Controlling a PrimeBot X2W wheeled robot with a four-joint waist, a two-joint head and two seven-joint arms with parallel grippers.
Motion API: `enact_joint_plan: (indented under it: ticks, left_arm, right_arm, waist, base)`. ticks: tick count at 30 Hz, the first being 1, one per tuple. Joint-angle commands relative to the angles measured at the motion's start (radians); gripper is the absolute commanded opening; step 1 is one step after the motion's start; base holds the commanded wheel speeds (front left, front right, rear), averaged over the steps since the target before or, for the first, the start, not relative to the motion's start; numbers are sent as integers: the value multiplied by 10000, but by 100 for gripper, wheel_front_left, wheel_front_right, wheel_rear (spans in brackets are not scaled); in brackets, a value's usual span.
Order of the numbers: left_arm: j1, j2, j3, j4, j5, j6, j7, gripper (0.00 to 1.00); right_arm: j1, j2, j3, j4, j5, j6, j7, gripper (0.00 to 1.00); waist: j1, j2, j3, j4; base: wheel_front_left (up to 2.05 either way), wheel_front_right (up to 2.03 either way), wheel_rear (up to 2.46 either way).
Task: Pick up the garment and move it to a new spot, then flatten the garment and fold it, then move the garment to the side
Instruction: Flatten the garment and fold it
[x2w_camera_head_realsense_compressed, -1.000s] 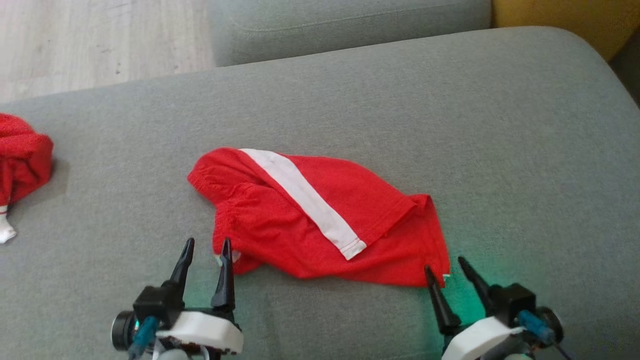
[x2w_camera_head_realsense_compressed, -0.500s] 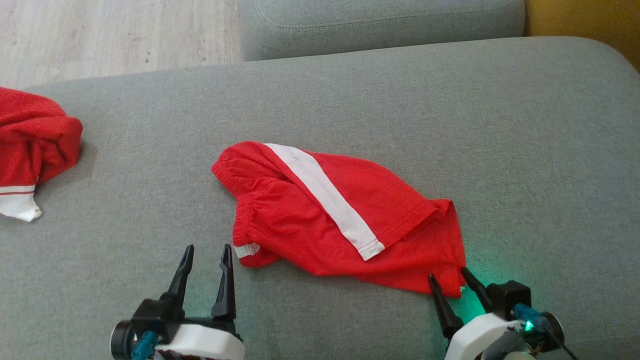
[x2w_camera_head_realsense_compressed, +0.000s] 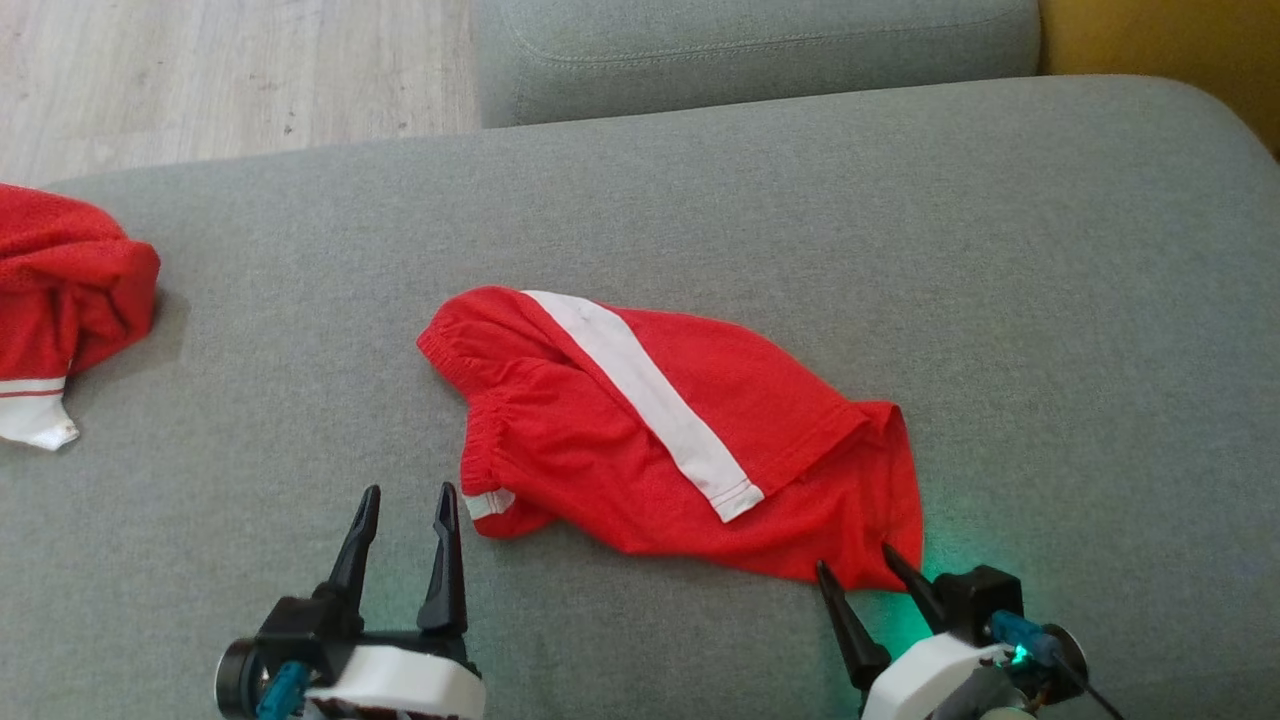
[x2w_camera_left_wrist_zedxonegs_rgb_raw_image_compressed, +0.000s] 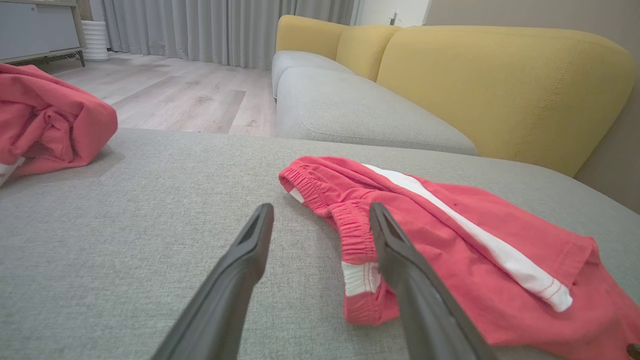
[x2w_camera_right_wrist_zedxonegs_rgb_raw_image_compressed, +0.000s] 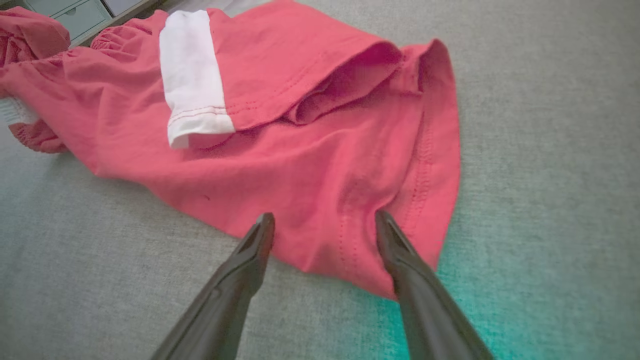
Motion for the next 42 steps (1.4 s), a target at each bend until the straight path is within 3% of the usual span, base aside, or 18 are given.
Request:
enact_joint_plan:
  ticks: [1, 2, 5, 9, 11, 12, 13, 21, 29, 33, 42]
  left_arm:
    - [-117, -12, 353, -301, 88, 16, -122, 100]
    - [-128, -11, 381, -275, 96, -10, -122, 100]
    - [-134, -17, 409, -249, 120, -30, -122, 100]
    - [-124, -34, 421, -251, 149, -32, -122, 100]
    - [-110, -42, 420, -239, 160, -31, -122, 100]
    - [-110, -42, 420, -239, 160, -31, -122, 100]
    - [-106, -44, 425, -227, 162, -38, -122, 100]
    - [-125, -71, 492, -259, 185, -63, -122, 100]
    - [-216, -115, 525, -381, 264, -122, -122, 100]
    - [-326, -150, 486, -358, 293, -185, -122, 100]
    - [-610, -241, 237, -397, 400, -282, -122, 100]
  right_arm:
    - [-424, -37, 329, -330, 90, 77, -74, 100]
    - [-475, -37, 419, -317, 119, 77, -77, 100]
    - [-551, -37, 529, -265, 158, 77, -38, 68]
    - [-684, -37, 561, -260, 144, 77, -59, 36]
    - [-751, -37, 543, -292, 104, 77, -111, 9]
    - [-751, -37, 543, -292, 104, 77, -111, 9]
    - [-783, -37, 536, -308, 86, 77, -122, 0]
    - [-1234, -37, 618, -1192, 542, 77, -362, 0]
    - [-2399, -37, 136, -1757, 1093, 77, 60, 0]
    - [-3130, -38, -549, -1200, 1113, 77, 241, 0]
    - [-4711, -324, -2139, 1280, 1102, 77, 194, 0]
  waist:
    - [0, 0, -1, 2]
    - [0, 0, -6, 3]
    - [0, 0, -27, 23]
    - [0, 0, -36, 55]
    - [0, 0, -36, 63]
    - [0, 0, -36, 63]
    - [0, 0, -35, 66]
    - [0, 0, 19, 67]
    - [0, 0, 119, 278]
    - [0, 0, 249, 548]
    - [0, 0, 796, 1215]
  base:
    - [0, 0, 0]
    - [0, 0, 0]
    - [0, 0, 0]
    - [0, 0, 0]
    - [0, 0, 0]
    - [0, 0, 0]
    - [0, 0, 0]
    - [0, 0, 0]
    - [0, 0, 0]
    - [0, 0, 0]
    - [0, 0, 0]
